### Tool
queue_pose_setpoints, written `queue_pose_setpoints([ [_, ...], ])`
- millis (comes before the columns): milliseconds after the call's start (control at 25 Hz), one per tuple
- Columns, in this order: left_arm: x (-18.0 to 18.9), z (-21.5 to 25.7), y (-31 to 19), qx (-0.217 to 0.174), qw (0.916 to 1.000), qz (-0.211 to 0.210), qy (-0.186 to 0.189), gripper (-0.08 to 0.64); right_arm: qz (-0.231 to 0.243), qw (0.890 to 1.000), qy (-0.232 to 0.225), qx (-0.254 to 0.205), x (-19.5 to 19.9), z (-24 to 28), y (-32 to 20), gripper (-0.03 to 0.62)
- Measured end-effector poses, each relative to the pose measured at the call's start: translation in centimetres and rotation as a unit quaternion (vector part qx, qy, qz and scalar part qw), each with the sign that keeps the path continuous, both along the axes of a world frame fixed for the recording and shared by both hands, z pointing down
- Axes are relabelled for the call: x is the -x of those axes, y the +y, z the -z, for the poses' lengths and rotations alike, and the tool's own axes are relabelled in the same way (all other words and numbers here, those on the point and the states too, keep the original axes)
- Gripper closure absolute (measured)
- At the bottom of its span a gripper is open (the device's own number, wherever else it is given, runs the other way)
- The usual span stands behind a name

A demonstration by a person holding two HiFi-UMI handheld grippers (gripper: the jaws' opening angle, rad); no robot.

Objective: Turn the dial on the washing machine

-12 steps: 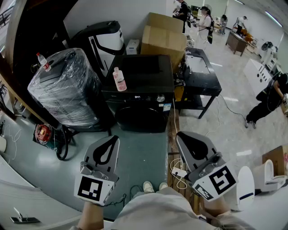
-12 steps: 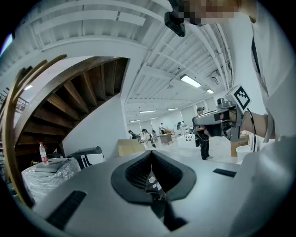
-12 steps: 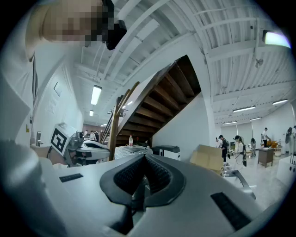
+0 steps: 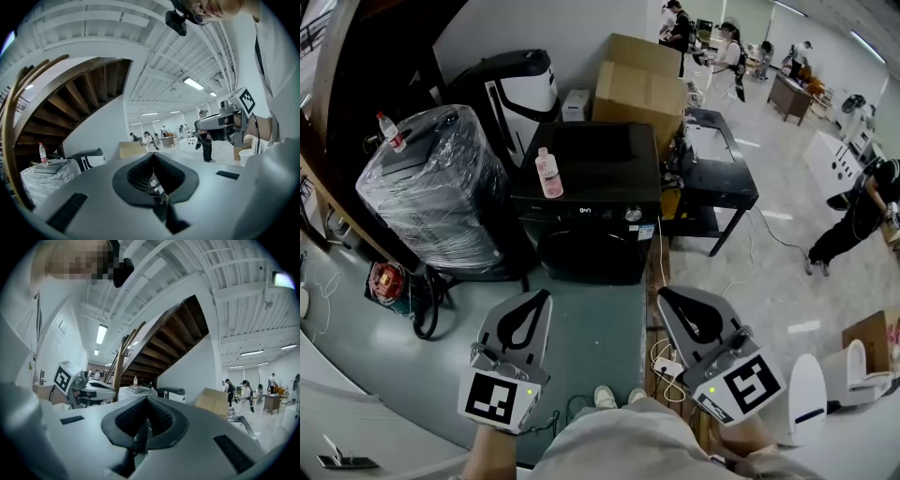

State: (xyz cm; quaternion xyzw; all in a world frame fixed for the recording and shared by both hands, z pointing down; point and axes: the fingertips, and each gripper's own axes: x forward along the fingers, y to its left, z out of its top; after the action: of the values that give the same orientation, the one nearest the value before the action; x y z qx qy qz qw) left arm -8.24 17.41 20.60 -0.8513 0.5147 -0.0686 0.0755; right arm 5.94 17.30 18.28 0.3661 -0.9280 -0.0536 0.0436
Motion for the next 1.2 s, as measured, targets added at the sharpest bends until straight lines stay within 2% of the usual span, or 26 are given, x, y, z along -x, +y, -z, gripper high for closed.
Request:
queue_pose_setpoints([
  [240,1.2,-0.1,-0.4,-0.002,0.9999,0.006,-0.008,0.54,-0.025,0.999,-0.025,-0.012,-0.4,0.9,-0.8,0.552],
  [360,1.4,-0.6,-0.9,-0.009,0.9999,0.009,-0.01,0.54,-0.042,0.999,-0.023,-0.007,-0.8,0.3,-1.7,0.418],
  [440,1.3,-0.6,-1.2,-0.003,0.9999,0.01,0.004,0.54,-0.055,0.998,-0.014,-0.006,-1.1,-0.1,-2.4,0.377],
  [520,1.7,-1.3,-1.6,0.0,0.9999,0.012,-0.005,0.54,-0.069,0.998,-0.008,-0.005,-1.4,-0.4,-3.3,0.358],
  [800,1.2,-2.6,-4.1,0.011,0.9997,0.018,-0.008,0.54,-0.107,0.994,-0.002,0.007,-2.8,-2.7,-7.4,0.344],
  [960,0.4,-3.6,-6.3,0.017,0.9996,0.017,-0.016,0.54,-0.099,0.995,0.005,0.019,-2.7,-4.4,-10.2,0.344],
  [1080,-0.6,-3.3,-8.3,0.028,0.9994,0.018,-0.002,0.54,-0.089,0.996,0.003,0.029,-2.7,-5.6,-12.4,0.344],
  [1200,-0.9,-3.6,-10.6,0.036,0.999,0.026,-0.005,0.54,-0.081,0.996,0.0,0.04,-2.8,-6.6,-14.8,0.344],
])
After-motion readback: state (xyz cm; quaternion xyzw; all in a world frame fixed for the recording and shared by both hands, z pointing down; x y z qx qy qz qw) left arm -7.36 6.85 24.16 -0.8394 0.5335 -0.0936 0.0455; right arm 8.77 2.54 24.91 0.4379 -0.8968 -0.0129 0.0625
